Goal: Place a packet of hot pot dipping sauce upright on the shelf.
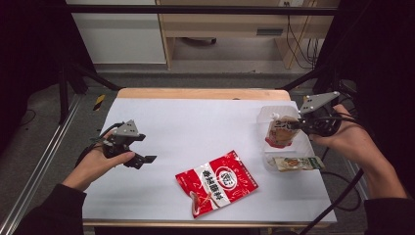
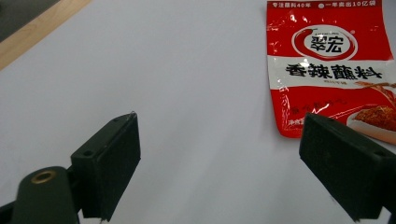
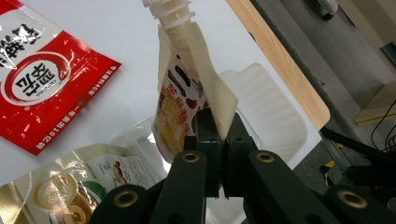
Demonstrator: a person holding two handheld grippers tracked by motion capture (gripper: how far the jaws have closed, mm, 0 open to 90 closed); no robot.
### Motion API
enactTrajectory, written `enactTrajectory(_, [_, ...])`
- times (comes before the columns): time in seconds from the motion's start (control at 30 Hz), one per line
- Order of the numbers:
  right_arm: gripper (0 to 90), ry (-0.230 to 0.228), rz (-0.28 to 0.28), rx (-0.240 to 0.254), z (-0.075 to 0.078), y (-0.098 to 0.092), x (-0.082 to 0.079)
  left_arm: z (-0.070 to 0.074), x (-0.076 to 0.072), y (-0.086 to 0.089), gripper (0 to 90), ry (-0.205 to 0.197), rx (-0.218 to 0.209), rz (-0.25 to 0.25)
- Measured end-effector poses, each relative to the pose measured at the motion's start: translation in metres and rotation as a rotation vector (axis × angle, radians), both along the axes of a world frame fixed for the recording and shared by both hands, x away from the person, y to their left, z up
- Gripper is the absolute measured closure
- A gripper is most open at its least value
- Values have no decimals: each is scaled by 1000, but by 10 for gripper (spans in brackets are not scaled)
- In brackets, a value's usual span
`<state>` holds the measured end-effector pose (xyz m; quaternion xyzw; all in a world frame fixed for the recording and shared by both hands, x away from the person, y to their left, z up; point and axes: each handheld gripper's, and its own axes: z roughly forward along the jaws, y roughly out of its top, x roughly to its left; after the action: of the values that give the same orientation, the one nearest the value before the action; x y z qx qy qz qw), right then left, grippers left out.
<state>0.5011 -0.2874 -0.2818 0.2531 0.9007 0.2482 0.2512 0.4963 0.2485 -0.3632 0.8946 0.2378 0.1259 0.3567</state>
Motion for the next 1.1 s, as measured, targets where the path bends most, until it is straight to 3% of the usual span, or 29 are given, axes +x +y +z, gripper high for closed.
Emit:
enactTrajectory(0.6, [883,40,-18,-3,-22,-11,3,-4,0,1,123,9,10,0])
enactTrajectory(1.1, [880,101,0,5,-55,-5,12,-5,-1,-3,122,17,25,-15])
